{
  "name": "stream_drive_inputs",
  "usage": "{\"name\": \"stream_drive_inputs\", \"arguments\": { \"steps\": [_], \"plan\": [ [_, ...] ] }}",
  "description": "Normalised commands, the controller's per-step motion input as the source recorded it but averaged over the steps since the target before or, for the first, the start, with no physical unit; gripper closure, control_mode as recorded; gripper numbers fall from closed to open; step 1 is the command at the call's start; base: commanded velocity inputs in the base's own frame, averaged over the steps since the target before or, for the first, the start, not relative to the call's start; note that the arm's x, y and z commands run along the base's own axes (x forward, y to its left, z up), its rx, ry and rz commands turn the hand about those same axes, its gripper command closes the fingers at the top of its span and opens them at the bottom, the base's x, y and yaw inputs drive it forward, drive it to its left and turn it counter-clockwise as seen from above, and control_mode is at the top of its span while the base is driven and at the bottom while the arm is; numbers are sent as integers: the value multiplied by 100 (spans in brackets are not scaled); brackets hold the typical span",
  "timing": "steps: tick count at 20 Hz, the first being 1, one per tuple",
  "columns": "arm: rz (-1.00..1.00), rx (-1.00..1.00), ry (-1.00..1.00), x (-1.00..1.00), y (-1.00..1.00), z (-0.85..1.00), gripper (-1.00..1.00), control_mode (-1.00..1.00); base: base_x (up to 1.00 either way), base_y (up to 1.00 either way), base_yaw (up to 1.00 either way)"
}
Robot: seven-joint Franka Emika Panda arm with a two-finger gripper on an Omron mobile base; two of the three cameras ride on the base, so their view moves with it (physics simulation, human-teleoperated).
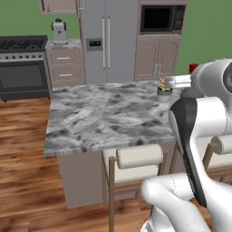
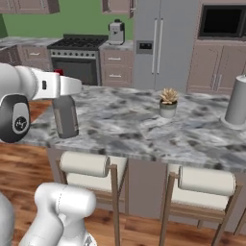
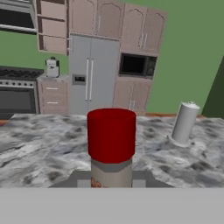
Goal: Get the candle and the liquor from the cabinet and move them to the dining counter.
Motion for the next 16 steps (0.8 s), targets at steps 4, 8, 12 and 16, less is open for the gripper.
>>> {"name": "stream_drive_inputs", "arguments": {
  "steps": [4, 8, 12, 16],
  "plan": [
    [6, 0, 0, 32, -26, -1, 100, -100, 8, -2, 1],
    [25, 2, 0, 71, -53, -26, 100, -100, 0, 0, 0],
    [31, 0, 2, 85, -35, -34, 100, -100, 0, 0, 0],
    [29, 0, 3, 87, -41, -34, 100, -100, 0, 0, 0]
  ]
}}
